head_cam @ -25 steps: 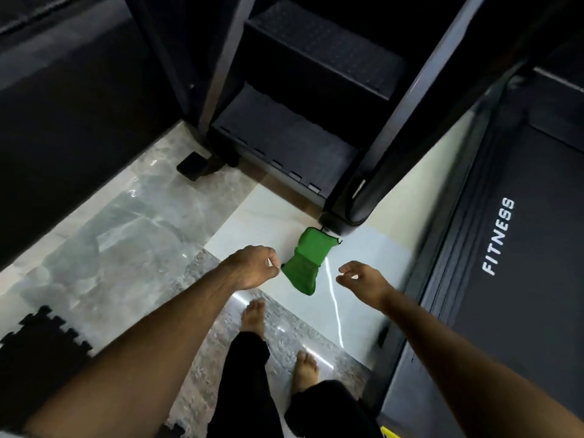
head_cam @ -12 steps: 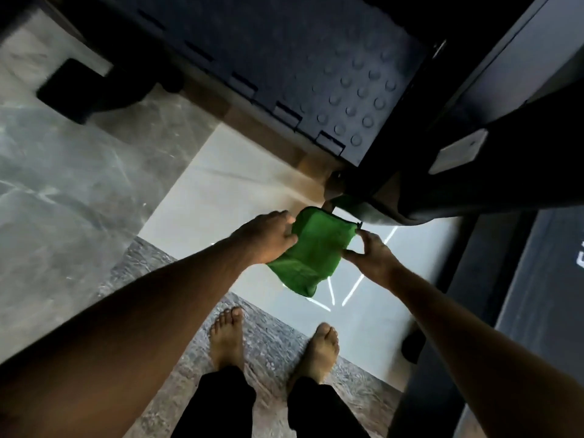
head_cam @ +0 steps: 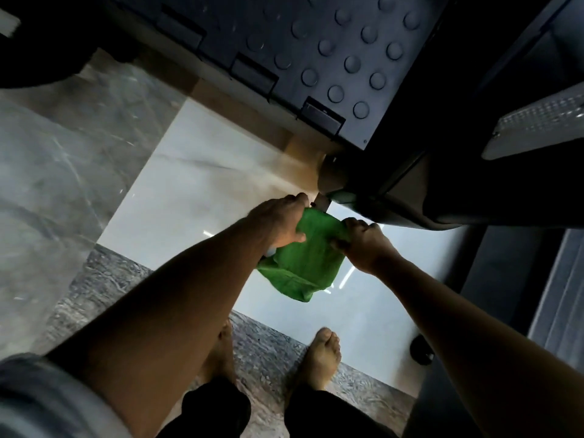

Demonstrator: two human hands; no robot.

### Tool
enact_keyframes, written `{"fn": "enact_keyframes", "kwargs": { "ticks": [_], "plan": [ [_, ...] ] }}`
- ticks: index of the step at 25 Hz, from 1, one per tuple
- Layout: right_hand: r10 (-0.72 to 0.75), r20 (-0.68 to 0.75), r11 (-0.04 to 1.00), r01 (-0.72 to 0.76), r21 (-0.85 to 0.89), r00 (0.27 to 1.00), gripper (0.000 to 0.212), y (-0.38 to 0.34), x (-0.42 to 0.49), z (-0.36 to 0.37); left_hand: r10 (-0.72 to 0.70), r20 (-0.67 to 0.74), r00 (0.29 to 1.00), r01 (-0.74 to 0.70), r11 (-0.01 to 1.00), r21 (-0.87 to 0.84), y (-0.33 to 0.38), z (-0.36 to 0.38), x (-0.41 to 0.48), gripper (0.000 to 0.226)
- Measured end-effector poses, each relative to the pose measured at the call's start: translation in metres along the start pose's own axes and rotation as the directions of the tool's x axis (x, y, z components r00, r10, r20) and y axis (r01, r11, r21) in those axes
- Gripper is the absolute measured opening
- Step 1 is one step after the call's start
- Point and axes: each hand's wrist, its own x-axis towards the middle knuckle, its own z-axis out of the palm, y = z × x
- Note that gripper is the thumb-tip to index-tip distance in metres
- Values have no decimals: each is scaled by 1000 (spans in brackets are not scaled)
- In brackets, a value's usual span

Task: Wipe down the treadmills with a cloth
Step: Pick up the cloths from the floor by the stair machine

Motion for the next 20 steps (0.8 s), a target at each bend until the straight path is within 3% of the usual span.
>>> {"fn": "enact_keyframes", "kwargs": {
  "ticks": [2,4,6,10,13,15,20],
  "plan": [
    [-4,-56,994,-2,-111,998,28,-5,-16,-4,23,-94,995,-16,997,71,6,-6,-14,41],
    [-16,-58,994,10,-108,998,25,-11,-35,-13,84,-129,988,-66,988,137,11,-13,-32,28],
    [-38,-93,997,45,65,995,21,-16,-60,-21,154,-149,977,-133,981,142,11,-21,-59,24],
    [-123,-158,938,167,305,980,20,-38,-165,-44,165,-182,969,-184,979,-91,28,-51,-147,23],
    [10,-197,917,70,394,980,24,-62,-274,-76,95,-199,975,-126,980,-153,61,-93,-234,18],
    [101,-230,860,31,509,968,14,-70,-326,-97,111,-210,971,-139,983,-121,81,-124,-279,13],
    [194,-329,769,65,637,924,4,-92,-463,-177,39,-241,970,-108,954,-280,156,-214,-399,22]
  ]
}}
